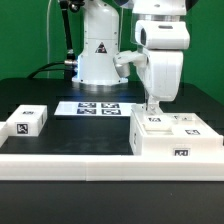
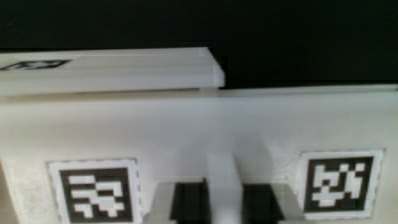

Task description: Assemble cabinet

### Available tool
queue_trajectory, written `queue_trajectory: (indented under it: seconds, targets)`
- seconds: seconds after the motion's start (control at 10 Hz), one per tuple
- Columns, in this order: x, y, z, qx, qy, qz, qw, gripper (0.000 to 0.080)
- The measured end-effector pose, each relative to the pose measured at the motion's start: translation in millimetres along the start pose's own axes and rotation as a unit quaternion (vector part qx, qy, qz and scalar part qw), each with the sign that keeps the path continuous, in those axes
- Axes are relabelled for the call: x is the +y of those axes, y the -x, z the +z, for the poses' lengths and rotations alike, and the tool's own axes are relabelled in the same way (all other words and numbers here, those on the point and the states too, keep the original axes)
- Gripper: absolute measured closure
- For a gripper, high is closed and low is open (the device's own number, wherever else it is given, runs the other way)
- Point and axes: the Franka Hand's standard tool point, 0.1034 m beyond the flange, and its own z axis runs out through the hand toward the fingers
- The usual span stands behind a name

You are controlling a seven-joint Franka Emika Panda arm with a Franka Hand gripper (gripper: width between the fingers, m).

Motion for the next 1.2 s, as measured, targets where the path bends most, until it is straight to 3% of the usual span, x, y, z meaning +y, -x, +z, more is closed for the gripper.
queue_trajectory:
  seconds: [0.8,1.2]
  targets:
    - [49.5,0.0,-1.8,0.009,0.021,-0.014,1.0,0.0728]
    - [52.4,0.3,-2.1,0.01,0.023,-0.011,1.0,0.0727]
